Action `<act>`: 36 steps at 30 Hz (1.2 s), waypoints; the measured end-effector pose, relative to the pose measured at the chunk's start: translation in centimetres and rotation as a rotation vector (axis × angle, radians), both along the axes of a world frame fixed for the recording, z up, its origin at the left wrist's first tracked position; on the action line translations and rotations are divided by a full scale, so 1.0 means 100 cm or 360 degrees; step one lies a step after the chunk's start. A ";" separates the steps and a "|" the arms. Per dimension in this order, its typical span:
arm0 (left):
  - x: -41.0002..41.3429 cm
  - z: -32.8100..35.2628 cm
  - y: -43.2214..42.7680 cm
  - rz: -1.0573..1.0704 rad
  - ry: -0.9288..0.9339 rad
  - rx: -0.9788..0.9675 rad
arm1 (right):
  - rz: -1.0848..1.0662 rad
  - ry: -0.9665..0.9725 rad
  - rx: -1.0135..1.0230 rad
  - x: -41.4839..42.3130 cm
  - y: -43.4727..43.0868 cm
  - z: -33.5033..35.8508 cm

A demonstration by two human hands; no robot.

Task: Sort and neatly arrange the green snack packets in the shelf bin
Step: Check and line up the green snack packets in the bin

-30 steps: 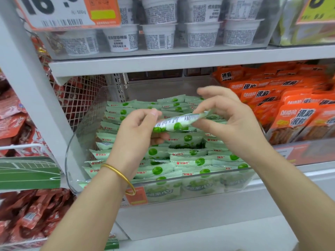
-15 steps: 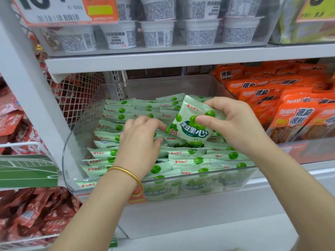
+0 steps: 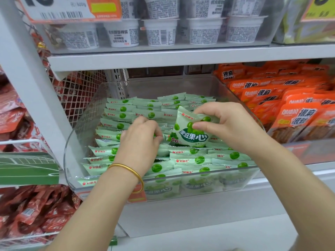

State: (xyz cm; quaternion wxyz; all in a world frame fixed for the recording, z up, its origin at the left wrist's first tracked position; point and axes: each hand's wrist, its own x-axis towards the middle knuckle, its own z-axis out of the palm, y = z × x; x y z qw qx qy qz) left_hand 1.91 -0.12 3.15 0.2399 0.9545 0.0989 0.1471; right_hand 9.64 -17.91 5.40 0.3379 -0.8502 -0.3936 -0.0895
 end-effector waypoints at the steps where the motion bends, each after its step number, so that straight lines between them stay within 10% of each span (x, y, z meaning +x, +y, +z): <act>1: 0.000 -0.001 0.000 0.0001 -0.0006 0.0006 | -0.0011 -0.0035 -0.0040 0.001 0.002 -0.001; 14: 0.001 -0.004 0.004 0.0007 -0.0039 0.0061 | 0.0021 -0.0159 -0.0589 0.005 0.020 -0.014; 36: 0.002 -0.002 -0.004 -0.0124 -0.0116 0.0107 | -0.0087 -0.0095 -0.0600 0.009 0.009 -0.015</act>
